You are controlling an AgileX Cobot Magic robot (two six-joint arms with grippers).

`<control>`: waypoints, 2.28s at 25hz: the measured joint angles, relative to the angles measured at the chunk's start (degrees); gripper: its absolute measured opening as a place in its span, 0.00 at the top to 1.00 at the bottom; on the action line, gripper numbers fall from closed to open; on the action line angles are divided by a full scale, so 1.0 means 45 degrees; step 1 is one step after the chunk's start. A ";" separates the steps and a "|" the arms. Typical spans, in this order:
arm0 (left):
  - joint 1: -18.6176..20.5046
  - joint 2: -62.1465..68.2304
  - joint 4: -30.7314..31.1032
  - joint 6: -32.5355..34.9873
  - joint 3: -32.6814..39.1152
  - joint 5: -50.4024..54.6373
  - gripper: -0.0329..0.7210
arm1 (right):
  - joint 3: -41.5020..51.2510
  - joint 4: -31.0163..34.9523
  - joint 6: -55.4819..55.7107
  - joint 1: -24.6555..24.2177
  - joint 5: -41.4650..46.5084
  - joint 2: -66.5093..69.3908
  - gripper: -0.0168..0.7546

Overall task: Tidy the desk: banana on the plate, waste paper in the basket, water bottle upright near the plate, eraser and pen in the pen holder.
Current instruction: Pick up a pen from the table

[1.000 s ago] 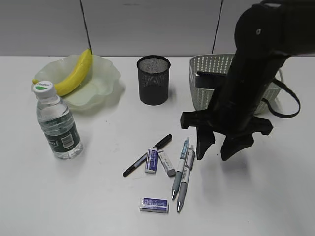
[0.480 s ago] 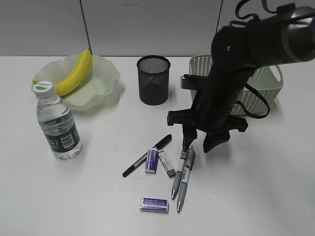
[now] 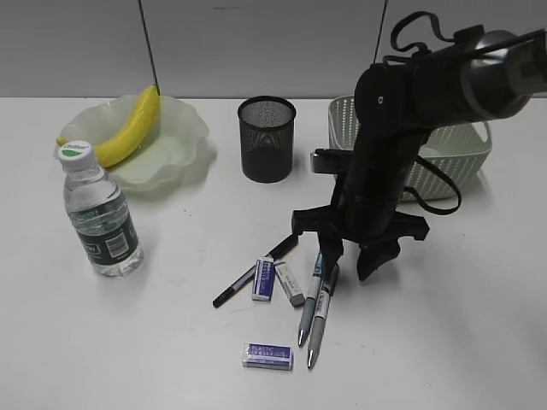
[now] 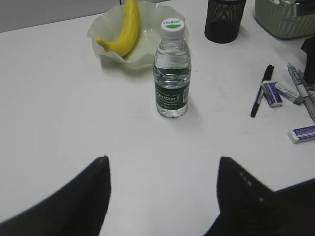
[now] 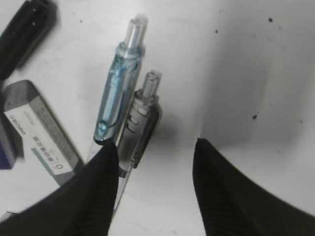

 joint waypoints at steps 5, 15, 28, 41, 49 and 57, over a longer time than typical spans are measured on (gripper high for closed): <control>0.0000 0.0000 0.0000 0.0000 0.0000 0.0000 0.28 | -0.0069 -0.0153 0.0000 0.0000 -0.0231 0.0323 0.47; 0.0000 0.0000 0.0000 0.0000 0.0000 0.0000 0.30 | -0.0094 -0.1470 0.0000 0.0000 0.1192 0.0349 0.47; 0.0000 0.0000 0.0000 0.0000 0.0000 0.0000 0.32 | -0.0108 -0.1276 -0.0434 0.0000 0.1750 -0.0977 0.42; 0.0000 0.0000 0.0000 0.0000 0.0000 0.0000 0.32 | 0.0719 0.1489 0.1772 0.0000 0.2156 -0.1208 0.19; 0.0000 0.0000 0.0000 0.0000 0.0000 0.0000 0.33 | 0.2106 0.1703 0.3038 0.0000 0.1438 -0.1741 0.21; -0.0081 0.0000 0.0000 0.0000 0.0000 0.0000 0.33 | 0.2161 0.0853 0.5420 0.0000 -0.0009 -0.1940 0.21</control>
